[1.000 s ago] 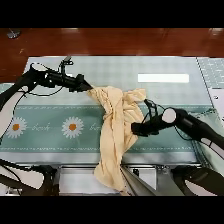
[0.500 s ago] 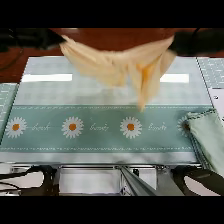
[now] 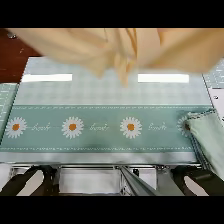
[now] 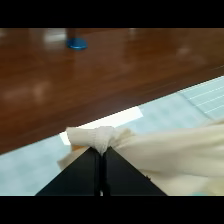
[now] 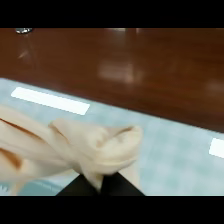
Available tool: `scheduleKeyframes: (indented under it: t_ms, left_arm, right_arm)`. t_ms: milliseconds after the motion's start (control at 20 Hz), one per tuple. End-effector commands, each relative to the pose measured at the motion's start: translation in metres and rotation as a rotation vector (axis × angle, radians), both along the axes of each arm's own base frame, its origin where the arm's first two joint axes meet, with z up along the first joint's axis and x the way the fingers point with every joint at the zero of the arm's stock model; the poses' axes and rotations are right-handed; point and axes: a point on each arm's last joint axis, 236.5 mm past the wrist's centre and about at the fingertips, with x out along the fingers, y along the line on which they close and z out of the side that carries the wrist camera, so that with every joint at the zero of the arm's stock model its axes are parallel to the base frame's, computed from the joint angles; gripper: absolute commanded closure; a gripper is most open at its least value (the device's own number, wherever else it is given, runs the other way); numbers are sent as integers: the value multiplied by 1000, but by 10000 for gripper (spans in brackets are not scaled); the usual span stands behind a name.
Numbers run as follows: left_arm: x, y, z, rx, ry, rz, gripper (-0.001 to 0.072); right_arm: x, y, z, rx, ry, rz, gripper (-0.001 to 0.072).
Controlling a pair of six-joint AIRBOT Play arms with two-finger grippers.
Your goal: Fold the shirts.
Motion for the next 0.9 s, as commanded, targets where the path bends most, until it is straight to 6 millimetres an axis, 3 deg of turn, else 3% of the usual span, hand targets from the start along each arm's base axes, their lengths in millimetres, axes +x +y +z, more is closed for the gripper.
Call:
scheduleKeyframes:
  t_ms: [0, 150, 250, 400, 500, 600, 700, 850]
  left_arm:
    - [-45, 29, -20, 148, 19, 191, 681]
    - [-57, 23, -83, 153, 149, 167, 681]
    - [-60, 12, -149, 142, 296, 107, 681]
    - [-55, 6, -258, 94, 547, 83, 681]
    - [-42, 11, -317, 49, 638, 124, 681]
    - [-26, 15, -361, -5, 699, 168, 681]
    - [-5, 17, -391, -70, 744, 210, 680]
    - [28, 20, -428, -161, 823, 268, 680]
  right_arm:
    - [-41, -9, -35, -45, 86, 4, 687]
    - [-38, -8, -90, -63, 230, 4, 687]
    - [-23, -6, -134, -72, 340, 1, 687]
    - [19, 1, -203, -57, 457, -19, 687]
    - [55, 5, -243, -53, 519, -36, 687]
    - [100, 13, -275, -42, 563, -44, 687]
    - [145, 30, -310, 15, 615, -40, 687]
    - [196, 67, -358, 135, 735, 12, 687]
